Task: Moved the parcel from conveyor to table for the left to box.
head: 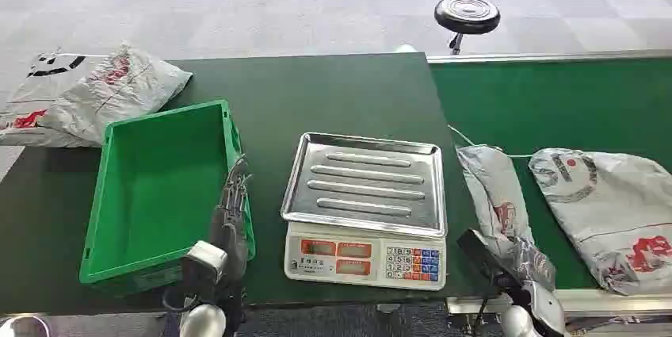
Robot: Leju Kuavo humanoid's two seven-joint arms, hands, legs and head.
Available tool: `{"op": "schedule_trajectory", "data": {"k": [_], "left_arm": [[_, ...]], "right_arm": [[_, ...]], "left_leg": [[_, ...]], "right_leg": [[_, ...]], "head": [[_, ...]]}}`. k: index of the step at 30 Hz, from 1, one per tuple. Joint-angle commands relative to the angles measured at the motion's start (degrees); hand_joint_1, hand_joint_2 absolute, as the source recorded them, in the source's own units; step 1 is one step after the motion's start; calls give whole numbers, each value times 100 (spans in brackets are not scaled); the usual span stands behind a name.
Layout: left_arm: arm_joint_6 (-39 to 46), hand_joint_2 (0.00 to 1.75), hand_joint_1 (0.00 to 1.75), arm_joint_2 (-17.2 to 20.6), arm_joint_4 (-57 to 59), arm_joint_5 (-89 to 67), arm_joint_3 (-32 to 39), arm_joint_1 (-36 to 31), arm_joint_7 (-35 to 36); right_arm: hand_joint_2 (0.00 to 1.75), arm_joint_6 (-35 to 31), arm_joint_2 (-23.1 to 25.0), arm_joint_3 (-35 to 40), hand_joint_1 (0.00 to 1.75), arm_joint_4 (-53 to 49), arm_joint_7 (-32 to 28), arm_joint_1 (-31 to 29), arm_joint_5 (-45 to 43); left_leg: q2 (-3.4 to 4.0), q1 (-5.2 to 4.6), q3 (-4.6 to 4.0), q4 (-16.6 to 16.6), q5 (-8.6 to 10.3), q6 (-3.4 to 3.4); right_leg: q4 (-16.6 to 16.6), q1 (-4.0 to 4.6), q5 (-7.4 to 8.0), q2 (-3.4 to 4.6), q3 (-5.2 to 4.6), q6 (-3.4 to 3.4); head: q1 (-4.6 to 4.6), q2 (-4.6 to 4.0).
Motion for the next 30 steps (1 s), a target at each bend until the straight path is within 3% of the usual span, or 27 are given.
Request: {"op": "schedule_trajectory", "data": {"k": [1, 6, 16, 17, 19, 22, 24, 26, 30], "left_arm": [[-32, 0, 0, 58, 285, -1, 218, -71, 16], [-19, 0, 0, 12, 220, 1, 266, 8, 14], [21, 0, 0, -109, 144, -72, 354, 163, -45], [31, 0, 0, -125, 130, -80, 365, 183, -54], [76, 0, 0, -175, 38, -118, 409, 270, -84], [157, 0, 0, -197, 12, -148, 394, 345, -107], [193, 0, 0, -221, 70, -149, 352, 320, -144], [225, 0, 0, -257, 117, -151, 300, 282, -166], [251, 0, 0, -274, 118, -155, 222, 268, -172]], "right_arm": [[175, -31, 323, -124, 175, -268, -30, 252, -66], [175, -382, 400, -267, 175, -454, -84, 279, 29], [175, -1285, 932, -756, 175, -2036, -645, 761, 262], [175, -1474, 937, -762, 175, -2151, -594, 777, 485], [175, -2470, 968, -794, 175, -2753, -189, 917, 1638], [175, -3248, 1106, -772, 175, -3989, -448, 1158, 1791], [175, -3248, 1577, -1053, 175, -5004, -1296, 1080, 1747], [175, -3248, 2310, -1588, 175, -5629, -2897, 899, 1147], [175, -3248, 2310, -1391, 175, -6359, -3567, 847, 483]], "left_leg": [[-5, -1, -1, -14, 0, 7], [-6, 1, -21, -19, -4, 1], [-2, -3, -59, -17, -7, 0], [-4, -4, -58, -22, -6, 3], [-2, -6, -67, -16, -9, 2], [-8, -7, -66, -26, -6, 14], [-15, -13, -93, -4, -8, -1], [-15, -19, -95, -3, -8, 4], [-27, -16, -93, -8, -4, -2]], "right_leg": [[-10, 3, -4, -7, -4, -19], [-11, 5, -8, -7, -27, -27], [2, 1, -16, -3, -70, -30], [-1, 1, -16, -6, -69, -34], [5, -1, -17, -1, -78, -29], [-8, 1, -15, -10, -73, -38], [22, -11, -22, -8, -101, -23], [28, -14, -23, -12, -105, -33], [19, -11, -21, -32, -101, -29]], "head": [[0, 0], [0, 0], [0, 0], [0, 0], [0, 0], [0, 0], [0, 0], [0, 0], [0, 0]]}}
